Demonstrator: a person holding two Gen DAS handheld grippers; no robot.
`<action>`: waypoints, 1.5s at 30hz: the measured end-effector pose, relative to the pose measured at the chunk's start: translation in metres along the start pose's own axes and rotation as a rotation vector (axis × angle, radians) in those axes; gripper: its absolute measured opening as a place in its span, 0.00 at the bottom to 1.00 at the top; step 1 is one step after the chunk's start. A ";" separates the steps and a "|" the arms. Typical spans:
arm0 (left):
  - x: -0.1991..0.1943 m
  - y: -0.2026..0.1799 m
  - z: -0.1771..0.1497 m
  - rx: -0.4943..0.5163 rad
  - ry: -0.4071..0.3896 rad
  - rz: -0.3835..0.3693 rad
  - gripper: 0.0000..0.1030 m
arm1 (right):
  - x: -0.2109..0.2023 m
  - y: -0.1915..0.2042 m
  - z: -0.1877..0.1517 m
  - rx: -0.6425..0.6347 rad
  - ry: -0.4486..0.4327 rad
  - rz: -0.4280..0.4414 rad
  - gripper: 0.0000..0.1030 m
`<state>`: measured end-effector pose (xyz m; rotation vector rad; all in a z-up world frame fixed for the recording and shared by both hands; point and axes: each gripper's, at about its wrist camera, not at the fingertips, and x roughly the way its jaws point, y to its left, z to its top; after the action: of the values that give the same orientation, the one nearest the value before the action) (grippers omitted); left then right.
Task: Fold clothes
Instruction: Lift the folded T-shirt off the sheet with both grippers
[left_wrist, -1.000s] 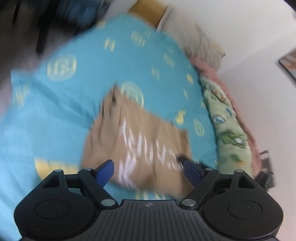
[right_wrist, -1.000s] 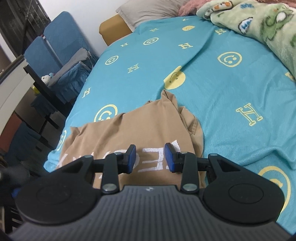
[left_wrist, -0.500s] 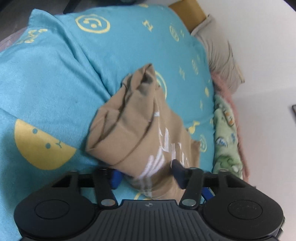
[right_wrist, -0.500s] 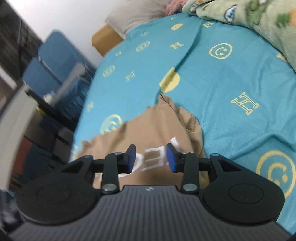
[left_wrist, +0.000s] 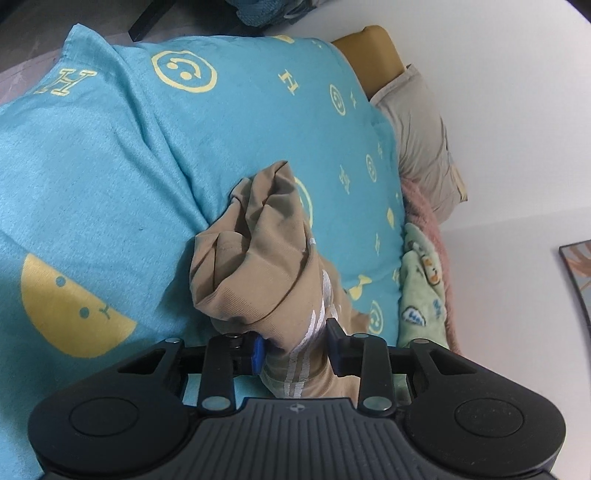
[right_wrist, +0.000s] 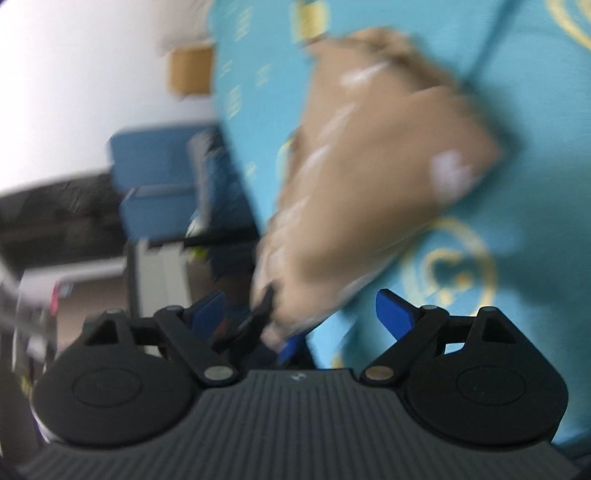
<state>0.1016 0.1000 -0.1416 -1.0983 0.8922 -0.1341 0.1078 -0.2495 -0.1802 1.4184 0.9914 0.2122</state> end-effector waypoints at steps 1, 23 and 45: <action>0.000 0.000 0.000 -0.001 -0.003 -0.001 0.33 | -0.001 -0.002 0.003 -0.001 -0.034 -0.019 0.88; -0.046 -0.061 -0.042 0.010 0.175 -0.142 0.30 | -0.125 0.033 -0.029 -0.152 -0.357 -0.028 0.31; 0.194 -0.469 -0.246 0.478 0.277 -0.281 0.29 | -0.459 0.134 0.174 -0.447 -1.111 -0.013 0.29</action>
<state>0.2115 -0.4012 0.0937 -0.7576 0.8850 -0.7111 0.0054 -0.6509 0.1147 0.8821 0.0150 -0.3348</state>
